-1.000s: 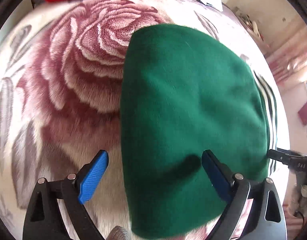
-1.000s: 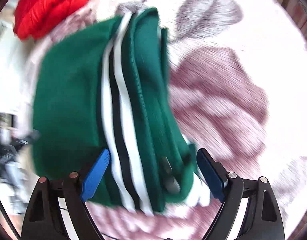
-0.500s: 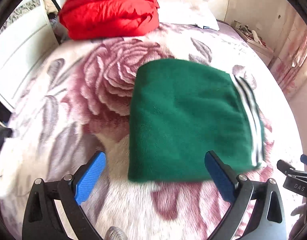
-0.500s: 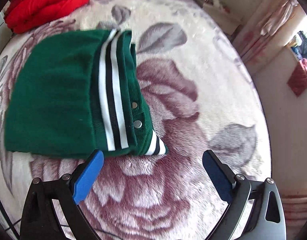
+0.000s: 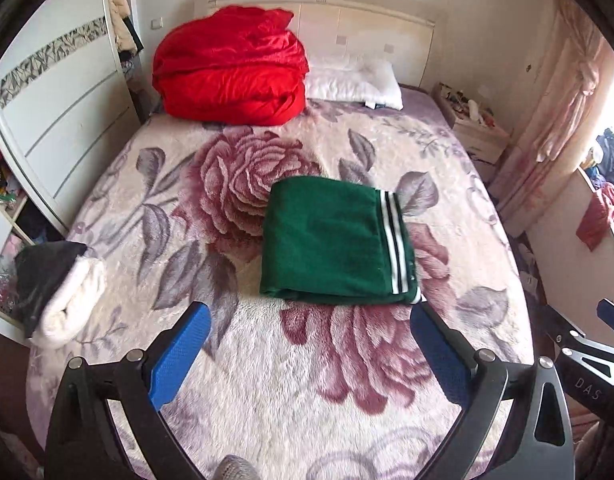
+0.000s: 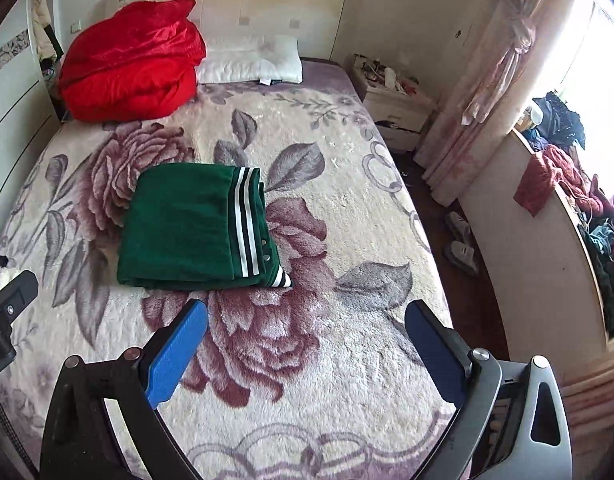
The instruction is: Fold large clothes
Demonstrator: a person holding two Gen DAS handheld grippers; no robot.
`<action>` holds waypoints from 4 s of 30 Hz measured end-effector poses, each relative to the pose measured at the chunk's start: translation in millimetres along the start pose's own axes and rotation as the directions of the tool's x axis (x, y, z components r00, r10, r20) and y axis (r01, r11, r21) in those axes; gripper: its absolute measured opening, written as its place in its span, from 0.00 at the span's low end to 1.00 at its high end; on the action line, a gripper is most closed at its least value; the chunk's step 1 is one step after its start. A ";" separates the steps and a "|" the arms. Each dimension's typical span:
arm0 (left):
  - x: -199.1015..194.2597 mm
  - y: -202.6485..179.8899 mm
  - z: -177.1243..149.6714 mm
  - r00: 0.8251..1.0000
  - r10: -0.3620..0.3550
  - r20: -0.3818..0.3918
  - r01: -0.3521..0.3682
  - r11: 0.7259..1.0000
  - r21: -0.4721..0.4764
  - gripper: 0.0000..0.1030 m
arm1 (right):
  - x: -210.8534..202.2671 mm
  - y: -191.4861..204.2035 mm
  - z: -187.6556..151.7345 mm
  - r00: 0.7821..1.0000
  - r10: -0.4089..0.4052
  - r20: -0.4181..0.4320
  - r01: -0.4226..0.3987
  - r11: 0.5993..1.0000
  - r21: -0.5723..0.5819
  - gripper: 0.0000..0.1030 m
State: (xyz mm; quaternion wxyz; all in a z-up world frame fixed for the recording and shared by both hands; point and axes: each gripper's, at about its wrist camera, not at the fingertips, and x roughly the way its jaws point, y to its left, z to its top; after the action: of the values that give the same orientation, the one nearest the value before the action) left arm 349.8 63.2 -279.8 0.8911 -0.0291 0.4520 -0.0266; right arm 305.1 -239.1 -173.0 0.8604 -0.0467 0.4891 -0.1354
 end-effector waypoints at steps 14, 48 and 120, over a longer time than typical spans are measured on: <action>-208.5 -21.3 -25.8 0.994 0.036 0.101 -0.039 0.999 0.025 0.99 | -254.4 -42.0 -35.3 0.992 0.021 0.128 -0.024 1.000 0.020 0.98; -316.6 -26.3 -59.1 0.955 0.081 0.287 -0.084 0.996 -0.003 1.00 | -422.8 -90.2 -85.0 0.948 0.092 0.306 -0.095 0.996 -0.007 0.98; -326.7 -17.7 -63.8 0.953 0.064 0.298 -0.076 0.997 0.031 1.00 | -441.2 -100.0 -144.0 0.951 0.094 0.295 -0.108 0.994 0.032 0.98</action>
State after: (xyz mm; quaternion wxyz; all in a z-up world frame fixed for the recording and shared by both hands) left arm 105.2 67.9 -53.4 0.9496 0.0019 0.3134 0.0003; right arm -50.6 -204.4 139.5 0.9299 -0.0203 0.3548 -0.0945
